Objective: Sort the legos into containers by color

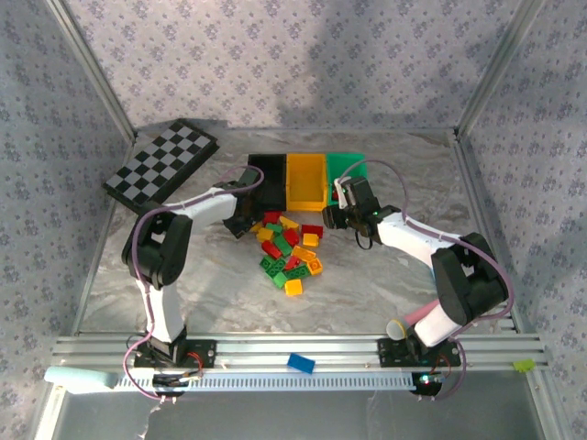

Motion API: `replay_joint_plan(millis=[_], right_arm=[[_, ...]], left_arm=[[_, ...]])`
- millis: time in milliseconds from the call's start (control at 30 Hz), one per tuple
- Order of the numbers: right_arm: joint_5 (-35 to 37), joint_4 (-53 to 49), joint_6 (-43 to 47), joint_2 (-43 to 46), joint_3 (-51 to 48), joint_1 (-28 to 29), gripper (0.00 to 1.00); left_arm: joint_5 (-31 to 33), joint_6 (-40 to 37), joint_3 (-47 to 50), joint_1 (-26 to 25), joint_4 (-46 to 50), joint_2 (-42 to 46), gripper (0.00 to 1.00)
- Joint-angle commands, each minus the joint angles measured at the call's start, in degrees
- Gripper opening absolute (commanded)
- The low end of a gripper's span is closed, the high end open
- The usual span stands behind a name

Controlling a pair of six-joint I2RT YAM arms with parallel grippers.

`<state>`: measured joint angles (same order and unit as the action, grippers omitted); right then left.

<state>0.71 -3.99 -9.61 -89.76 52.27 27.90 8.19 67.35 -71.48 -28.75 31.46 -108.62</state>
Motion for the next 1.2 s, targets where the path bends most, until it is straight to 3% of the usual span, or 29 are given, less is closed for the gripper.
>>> replay_joint_plan(millis=[0,367,833,1167], right_arm=[[1.33,0.88,-0.63,1.85,-1.01,-0.18,0.57],[1.64,0.95,-0.68,2.03,-1.21,-0.18,0.57],[1.52,1.58,-0.87,1.59,-1.46,-0.06,0.57],[1.84,1.53,-0.76,1.94,-1.60,0.23,0.57]], left_arm=[[-0.36,1.29,-0.43,0.32,0.76,-1.07,0.55],[1.64,-1.12,-0.50,-0.07,2.06,2.39,0.21],[8.04,-6.62,-1.33,-2.72,3.43,12.61,0.21],[8.73,-14.56,-13.83,-1.32,3.85,6.05,0.22]])
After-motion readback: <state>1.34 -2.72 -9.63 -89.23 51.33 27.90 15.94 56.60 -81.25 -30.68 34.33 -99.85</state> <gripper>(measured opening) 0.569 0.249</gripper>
